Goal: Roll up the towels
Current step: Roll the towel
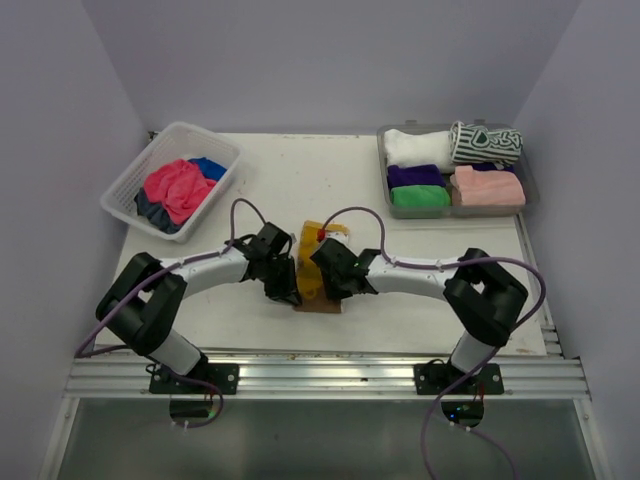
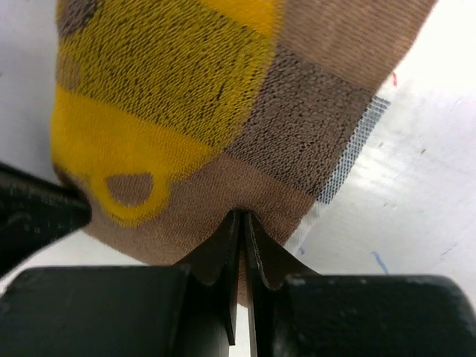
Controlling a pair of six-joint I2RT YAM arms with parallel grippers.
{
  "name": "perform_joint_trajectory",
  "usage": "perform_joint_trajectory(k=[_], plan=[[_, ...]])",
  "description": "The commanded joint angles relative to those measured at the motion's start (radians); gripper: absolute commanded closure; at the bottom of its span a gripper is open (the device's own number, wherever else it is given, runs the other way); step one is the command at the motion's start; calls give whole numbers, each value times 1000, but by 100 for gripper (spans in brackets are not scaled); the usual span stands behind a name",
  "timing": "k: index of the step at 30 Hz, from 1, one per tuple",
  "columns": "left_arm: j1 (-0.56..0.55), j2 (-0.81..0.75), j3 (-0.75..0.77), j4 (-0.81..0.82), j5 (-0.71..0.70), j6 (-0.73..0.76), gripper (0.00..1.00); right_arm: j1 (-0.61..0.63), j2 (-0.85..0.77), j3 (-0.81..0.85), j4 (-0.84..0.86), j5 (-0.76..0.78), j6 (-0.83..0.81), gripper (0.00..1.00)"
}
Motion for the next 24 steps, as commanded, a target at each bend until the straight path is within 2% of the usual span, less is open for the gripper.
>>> perform_joint_trajectory(k=[1,4,8,13,15,17,24], plan=[[34,10,26,-4,-53,45,85,52,-44,-62,32,-29,128,91],[64,29,62,-30,-64,75,85,100,-83,-91,34,-9,235,91],[74,23,117,-85,-70,134,84,147,-158,-65,-24,97,230,87],[97,-77,143,-177,-96,174,71,201,-202,33,-132,197,69,66],[119,-112,142,-203,-96,175,68,236,-170,84,-161,226,-7,58],[131,-144,128,-217,-98,171,68,272,-134,134,-169,232,-68,55],[222,-223,79,-239,-90,154,68,375,64,239,-173,313,-165,49]])
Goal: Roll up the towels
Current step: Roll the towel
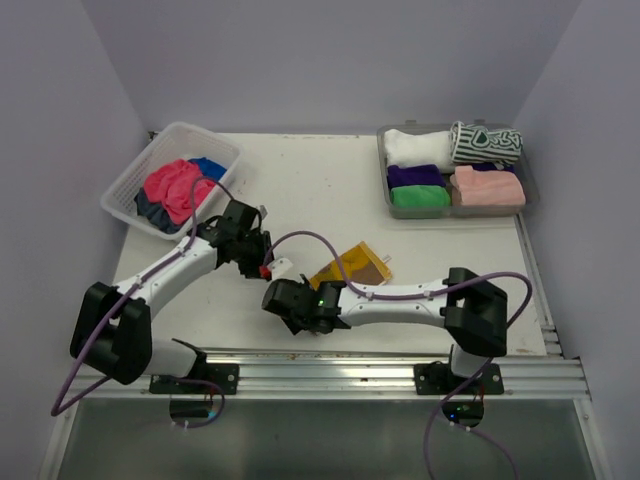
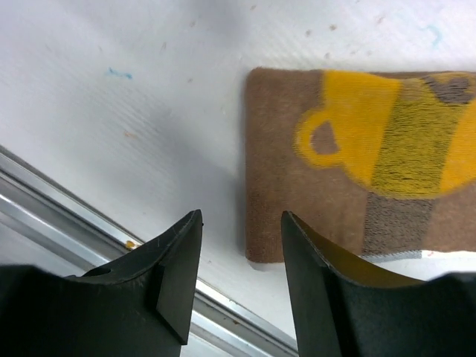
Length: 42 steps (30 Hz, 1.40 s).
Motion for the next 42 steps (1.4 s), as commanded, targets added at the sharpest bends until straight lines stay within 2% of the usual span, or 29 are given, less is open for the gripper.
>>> perform_joint_trajectory(k=[1,10,12,14,15,16,23,24,27,30,35,40,42], plan=[[61,-47,-27,-36,-2,20,68,29,81,33,-31,94,-86,49],[132,-75,-101,-18,42,17,68,30,198,1,26,139,-102,50],[132,-80,-113,-10,47,14,68,30,204,-19,46,145,-89,62],[132,-87,-127,-5,59,10,68,29,190,-34,63,154,-79,79],[132,-98,-133,-1,64,8,68,29,153,-57,92,140,-79,95],[132,-104,-146,5,84,5,67,21,133,-71,115,123,-85,100],[130,-129,-237,114,268,-1,59,-53,-58,-210,324,-180,-88,100],[129,-129,-248,146,288,-4,50,-63,-72,-221,354,-208,-79,100],[103,-126,-278,189,314,-32,35,-106,-109,-272,414,-312,-42,100],[57,-123,-305,249,314,-90,25,-125,-117,-286,417,-334,-36,100],[-8,-106,-348,376,297,-201,24,-123,-114,-283,408,-339,-37,100],[-38,-66,-361,465,265,-283,30,-123,-108,-272,394,-339,-48,100],[-48,-40,-348,469,244,-294,35,-123,-109,-269,390,-335,-51,100]])
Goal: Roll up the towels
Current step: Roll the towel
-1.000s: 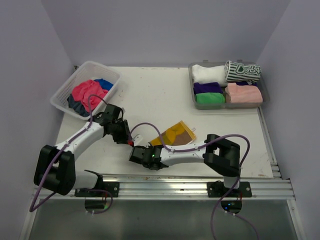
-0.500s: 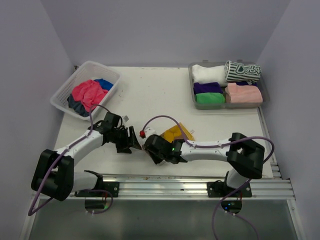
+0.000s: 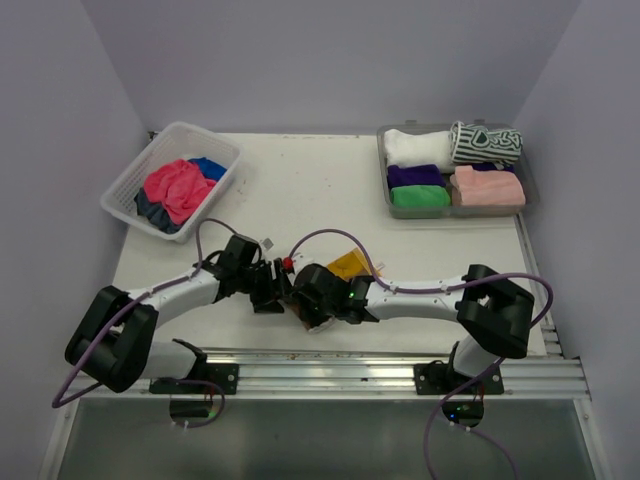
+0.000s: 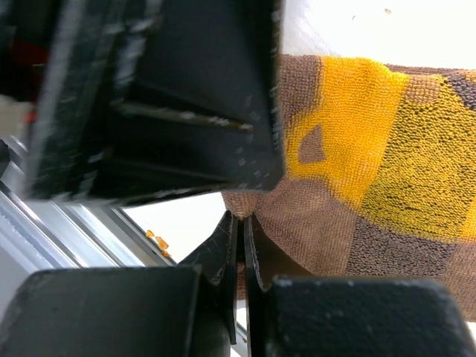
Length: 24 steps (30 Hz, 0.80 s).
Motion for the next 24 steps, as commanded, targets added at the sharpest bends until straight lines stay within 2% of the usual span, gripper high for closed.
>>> perform_joint_trajectory(k=[1,2,5,6,7,8,11,15,20,24], plan=[[-18,32,22,101,-39,-74,37,3,-24,16,25,-6,1,100],[-21,54,28,102,-42,-77,40,3,-24,20,20,-1,-4,100],[-35,91,51,87,-71,-91,60,3,-27,33,-4,19,-15,100],[-37,97,57,79,-71,-93,78,5,-28,37,-27,34,-21,93],[-38,103,68,70,-77,-99,89,14,-31,45,-44,83,-26,70],[-37,109,71,47,-82,-100,100,23,-30,68,-67,130,-38,59],[-38,109,75,16,-91,-119,100,72,2,134,-162,265,-82,47],[-38,111,82,-13,-94,-132,100,111,51,186,-210,362,-119,45],[-38,118,89,-38,-102,-151,100,157,110,224,-197,405,-139,44],[-38,115,86,-42,-97,-163,100,178,183,228,-170,450,-134,47]])
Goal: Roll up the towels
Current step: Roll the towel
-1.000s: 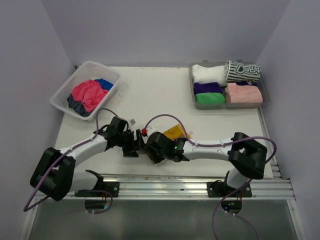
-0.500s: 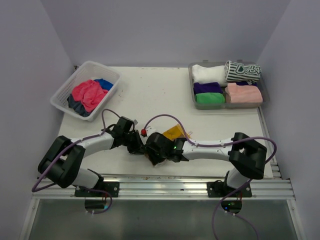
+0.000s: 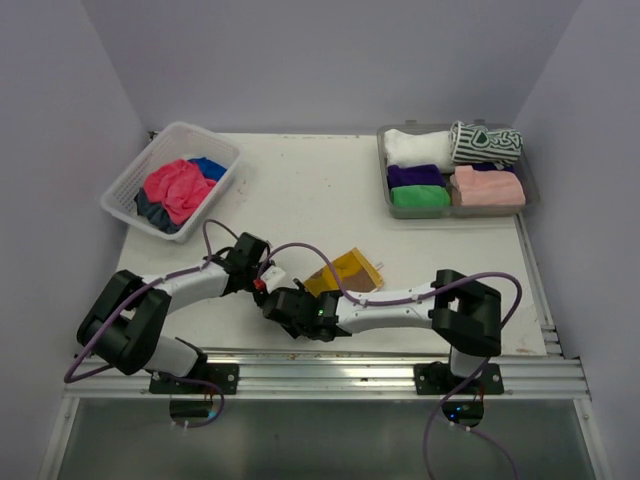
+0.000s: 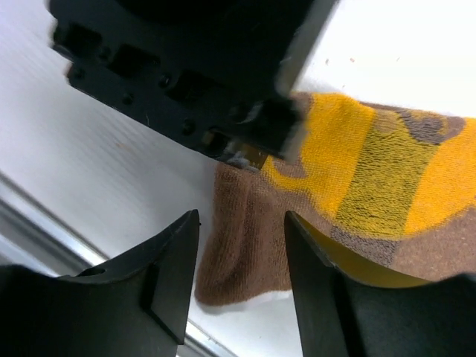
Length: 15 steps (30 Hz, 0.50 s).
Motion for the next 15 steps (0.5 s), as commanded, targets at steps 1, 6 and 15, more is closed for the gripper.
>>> perform_joint_trajectory(k=[1,6,15], plan=[[-2,1,30,-27,-11,-27,100,15,52,20,14,86,-7,50],[-2,-8,21,-30,-11,-30,100,17,68,-6,76,126,29,89],[56,-82,-19,-33,17,1,80,-42,-59,-104,204,-105,55,100]])
